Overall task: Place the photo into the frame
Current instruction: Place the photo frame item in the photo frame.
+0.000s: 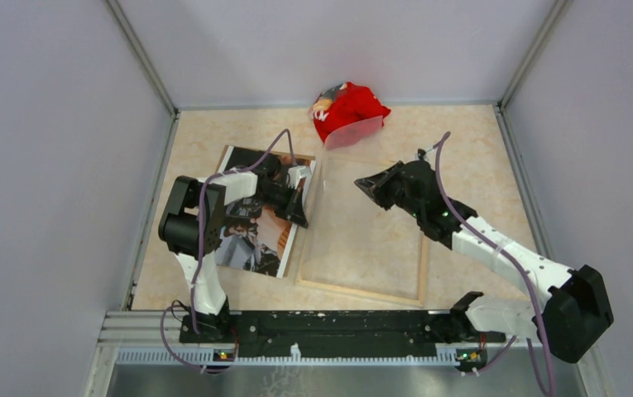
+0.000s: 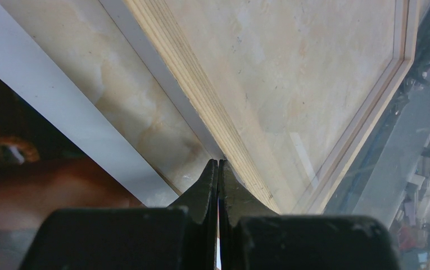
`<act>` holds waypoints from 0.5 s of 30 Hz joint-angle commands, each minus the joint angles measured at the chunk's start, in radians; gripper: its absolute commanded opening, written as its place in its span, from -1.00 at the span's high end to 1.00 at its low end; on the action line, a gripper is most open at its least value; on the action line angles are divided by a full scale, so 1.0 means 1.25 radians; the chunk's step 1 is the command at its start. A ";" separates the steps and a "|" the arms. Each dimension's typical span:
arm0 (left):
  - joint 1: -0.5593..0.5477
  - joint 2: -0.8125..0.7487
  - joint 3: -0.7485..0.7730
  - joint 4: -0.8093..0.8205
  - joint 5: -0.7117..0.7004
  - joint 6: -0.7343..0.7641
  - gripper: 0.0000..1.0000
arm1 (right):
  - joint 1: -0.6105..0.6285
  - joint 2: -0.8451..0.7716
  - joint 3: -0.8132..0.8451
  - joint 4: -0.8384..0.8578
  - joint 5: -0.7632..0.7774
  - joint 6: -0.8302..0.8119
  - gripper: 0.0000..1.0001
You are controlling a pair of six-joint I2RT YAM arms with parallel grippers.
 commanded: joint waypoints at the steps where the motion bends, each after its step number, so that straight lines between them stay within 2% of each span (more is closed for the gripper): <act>1: 0.001 -0.028 0.000 -0.006 0.025 0.012 1.00 | 0.018 -0.034 -0.007 -0.012 0.044 -0.049 1.00; 15: 0.000 -0.027 0.008 -0.010 0.025 0.006 1.00 | 0.025 -0.083 -0.022 -0.046 0.081 -0.116 1.00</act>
